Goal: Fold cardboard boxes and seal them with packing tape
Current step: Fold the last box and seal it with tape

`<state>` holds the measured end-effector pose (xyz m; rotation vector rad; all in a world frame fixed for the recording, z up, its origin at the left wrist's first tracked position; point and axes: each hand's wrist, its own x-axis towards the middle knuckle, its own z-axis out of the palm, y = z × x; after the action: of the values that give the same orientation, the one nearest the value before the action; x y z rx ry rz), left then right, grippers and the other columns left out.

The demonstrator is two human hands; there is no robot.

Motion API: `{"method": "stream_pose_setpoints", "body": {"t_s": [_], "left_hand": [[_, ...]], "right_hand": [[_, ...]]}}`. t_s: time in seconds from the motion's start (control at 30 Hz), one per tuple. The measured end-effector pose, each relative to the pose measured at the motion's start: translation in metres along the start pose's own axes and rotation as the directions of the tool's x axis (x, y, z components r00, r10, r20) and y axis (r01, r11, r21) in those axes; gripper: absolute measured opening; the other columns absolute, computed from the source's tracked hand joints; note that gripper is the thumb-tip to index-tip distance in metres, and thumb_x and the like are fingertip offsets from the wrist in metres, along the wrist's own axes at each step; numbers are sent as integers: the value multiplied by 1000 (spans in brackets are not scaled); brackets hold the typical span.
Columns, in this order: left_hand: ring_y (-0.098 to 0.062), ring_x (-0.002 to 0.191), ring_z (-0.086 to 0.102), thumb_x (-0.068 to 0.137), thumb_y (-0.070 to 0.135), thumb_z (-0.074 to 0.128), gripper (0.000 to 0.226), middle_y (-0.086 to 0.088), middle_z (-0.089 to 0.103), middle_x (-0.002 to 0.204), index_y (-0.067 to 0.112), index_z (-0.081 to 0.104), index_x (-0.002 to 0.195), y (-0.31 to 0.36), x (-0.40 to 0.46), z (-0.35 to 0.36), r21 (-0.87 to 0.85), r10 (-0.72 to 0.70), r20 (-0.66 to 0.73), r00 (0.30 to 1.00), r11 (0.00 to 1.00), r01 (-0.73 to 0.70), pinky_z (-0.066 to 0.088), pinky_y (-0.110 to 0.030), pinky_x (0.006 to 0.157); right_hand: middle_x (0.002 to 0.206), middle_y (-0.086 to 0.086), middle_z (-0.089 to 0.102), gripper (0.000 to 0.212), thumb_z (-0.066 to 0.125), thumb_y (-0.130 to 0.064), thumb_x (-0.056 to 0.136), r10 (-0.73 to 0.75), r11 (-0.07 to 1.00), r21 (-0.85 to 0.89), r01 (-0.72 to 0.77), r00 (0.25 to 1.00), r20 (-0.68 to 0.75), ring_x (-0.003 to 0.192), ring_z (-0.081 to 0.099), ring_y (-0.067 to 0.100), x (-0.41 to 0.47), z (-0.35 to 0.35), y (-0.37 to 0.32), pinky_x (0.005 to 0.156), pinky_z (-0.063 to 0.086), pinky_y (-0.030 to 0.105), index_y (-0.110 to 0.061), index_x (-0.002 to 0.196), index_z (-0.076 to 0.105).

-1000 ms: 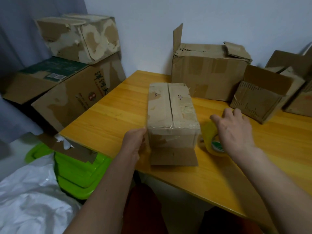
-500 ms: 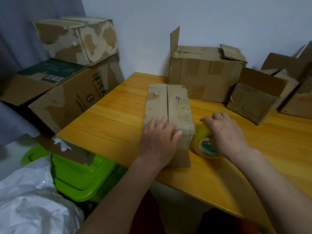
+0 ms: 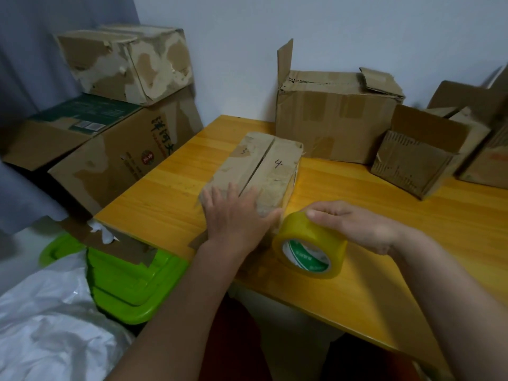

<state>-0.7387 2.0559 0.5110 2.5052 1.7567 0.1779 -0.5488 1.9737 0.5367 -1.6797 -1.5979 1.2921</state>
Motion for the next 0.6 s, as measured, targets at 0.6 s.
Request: {"method": "stream_pose_setpoints", "body": {"t_s": [0.6], "left_hand": [[-34,148,0,87,66,43,76,-5,5,163,37,16,152,-24,-35,-1,-11,111,55,992,994,-111,7,-50,120]], "right_hand": [[112,3,45,33,60,-9,91,-1,741,-620,-257,923,-384,103,45,26,35,-19,89,79,34,29,-25,120,57]]}}
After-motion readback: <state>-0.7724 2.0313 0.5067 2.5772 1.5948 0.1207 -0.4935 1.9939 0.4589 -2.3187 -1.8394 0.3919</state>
